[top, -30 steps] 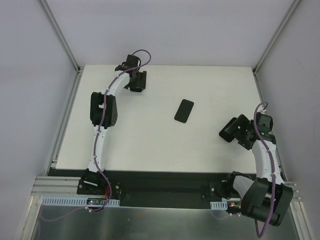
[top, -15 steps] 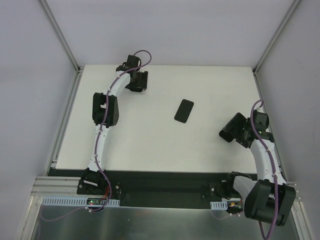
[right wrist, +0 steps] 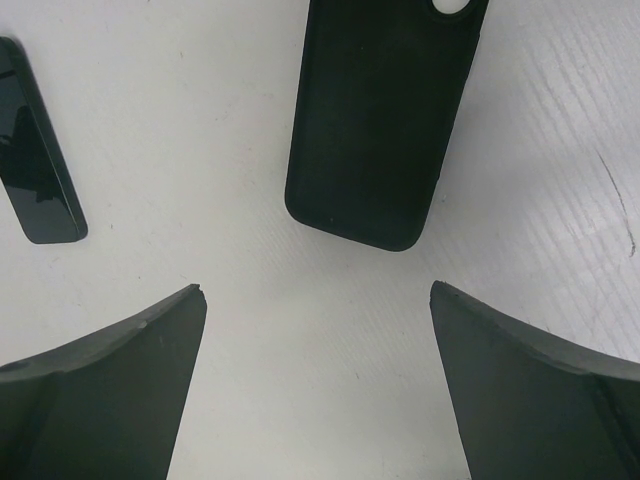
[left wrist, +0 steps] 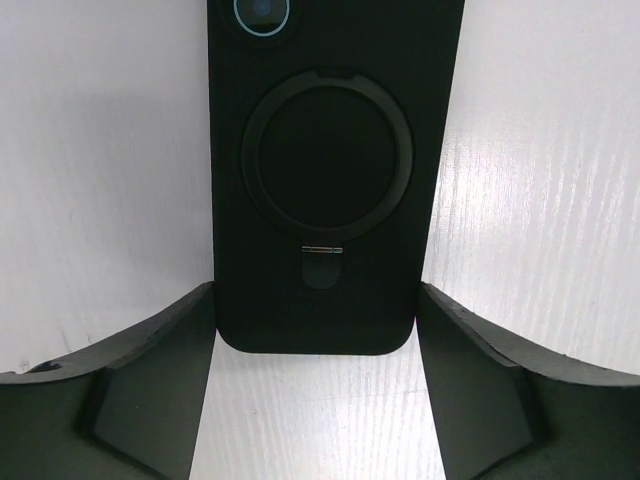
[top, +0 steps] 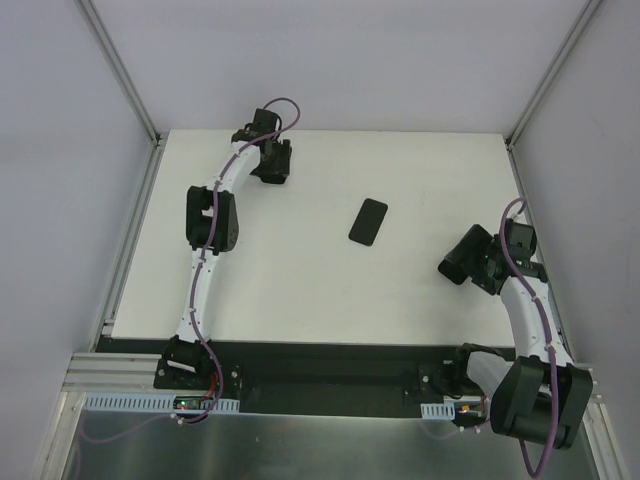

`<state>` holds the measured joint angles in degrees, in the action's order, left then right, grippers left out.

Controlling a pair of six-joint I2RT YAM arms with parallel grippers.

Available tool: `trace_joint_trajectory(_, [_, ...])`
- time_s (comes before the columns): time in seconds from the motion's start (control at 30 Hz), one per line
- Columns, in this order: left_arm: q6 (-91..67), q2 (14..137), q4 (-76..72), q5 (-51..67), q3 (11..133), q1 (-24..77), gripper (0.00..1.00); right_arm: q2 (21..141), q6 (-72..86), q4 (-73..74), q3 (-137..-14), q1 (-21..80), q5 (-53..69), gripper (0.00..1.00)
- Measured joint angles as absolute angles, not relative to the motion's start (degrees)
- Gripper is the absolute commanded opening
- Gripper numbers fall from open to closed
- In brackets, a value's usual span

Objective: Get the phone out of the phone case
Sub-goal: Pick up the phone at the center of the board.

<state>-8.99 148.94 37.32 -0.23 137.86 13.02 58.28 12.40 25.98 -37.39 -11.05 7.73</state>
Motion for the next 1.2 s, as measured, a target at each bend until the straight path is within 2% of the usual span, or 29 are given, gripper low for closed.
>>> trace_joint_trajectory(0.03, [-9.4,148.9,37.3,-0.3,137.9,13.0,0.56,58.4,12.4,26.0,-37.4,-11.0,7.7,0.96])
trace_joint_trajectory(0.1, [-10.0,148.9,37.3,-0.6,137.8,13.0,0.49,58.7,12.6,25.9,-37.4,-11.0,7.7,0.96])
trace_joint_trajectory(0.13, [-10.2,148.9,37.3,-0.7,137.7,13.1,0.43,58.8,12.7,25.9,-37.4,-11.0,7.7,0.96])
trace_joint_trajectory(0.17, [-10.3,148.9,37.2,-0.8,137.4,13.1,0.33,59.0,12.7,25.9,-37.4,-11.0,7.7,0.96])
trace_joint_trajectory(0.2, [-10.5,148.6,36.8,-0.9,136.8,13.1,0.29,59.0,12.8,25.9,-37.4,-11.0,7.8,0.96])
trace_joint_trajectory(0.37, [-12.2,146.0,34.8,-2.0,132.1,13.6,0.24,59.0,12.9,25.9,-37.4,-10.7,7.8,0.96])
trace_joint_trajectory(0.57, [-14.9,138.8,32.9,-5.7,120.1,15.6,0.2,58.0,12.9,26.0,-37.4,-10.6,7.9,0.96])
trace_joint_trajectory(1.0, [-27.2,113.2,24.7,-7.7,79.5,25.8,0.17,49.5,13.9,28.6,-37.7,-9.5,10.2,0.96])
trace_joint_trajectory(1.2, [-30.3,102.4,23.1,-5.2,67.9,30.4,0.14,48.8,18.2,27.5,-37.6,-2.0,12.0,0.96])
